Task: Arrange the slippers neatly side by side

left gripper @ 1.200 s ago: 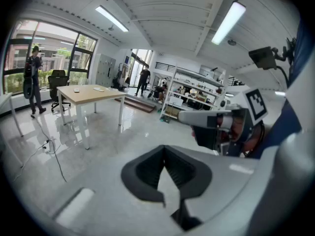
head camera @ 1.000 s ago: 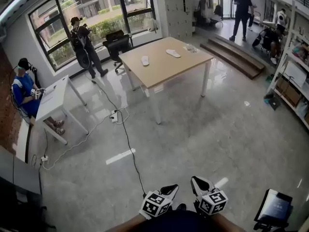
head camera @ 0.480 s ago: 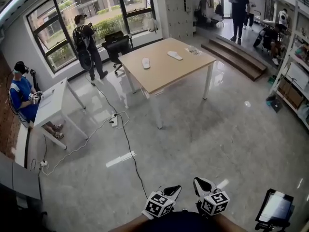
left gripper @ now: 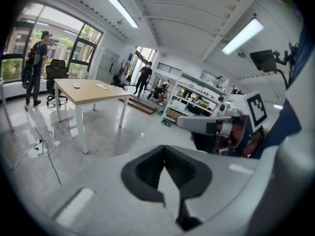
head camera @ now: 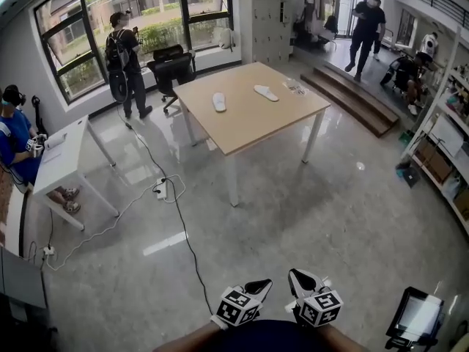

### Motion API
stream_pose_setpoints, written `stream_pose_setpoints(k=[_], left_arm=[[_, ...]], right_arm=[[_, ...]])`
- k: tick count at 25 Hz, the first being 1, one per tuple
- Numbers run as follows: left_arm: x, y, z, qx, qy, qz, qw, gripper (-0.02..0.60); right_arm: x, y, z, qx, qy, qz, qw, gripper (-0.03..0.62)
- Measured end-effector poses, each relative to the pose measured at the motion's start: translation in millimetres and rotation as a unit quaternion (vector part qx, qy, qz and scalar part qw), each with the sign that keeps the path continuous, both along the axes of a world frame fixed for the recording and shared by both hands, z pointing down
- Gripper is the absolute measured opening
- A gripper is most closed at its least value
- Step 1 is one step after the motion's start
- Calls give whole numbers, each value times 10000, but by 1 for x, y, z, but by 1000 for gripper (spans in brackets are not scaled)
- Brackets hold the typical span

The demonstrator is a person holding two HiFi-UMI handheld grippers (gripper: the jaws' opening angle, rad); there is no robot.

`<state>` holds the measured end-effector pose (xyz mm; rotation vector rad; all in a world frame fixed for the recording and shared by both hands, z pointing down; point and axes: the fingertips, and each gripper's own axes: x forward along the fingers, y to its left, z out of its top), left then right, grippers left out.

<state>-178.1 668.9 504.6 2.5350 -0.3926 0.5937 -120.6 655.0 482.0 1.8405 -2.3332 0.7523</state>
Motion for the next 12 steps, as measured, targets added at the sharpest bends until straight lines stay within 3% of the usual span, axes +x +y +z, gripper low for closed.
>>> stream_pose_setpoints(k=[12], left_arm=[[-38,-72,22,-474,115,-274,9984,3]], right_arm=[[-32,-75,6,-275,185,-166,9993,11]])
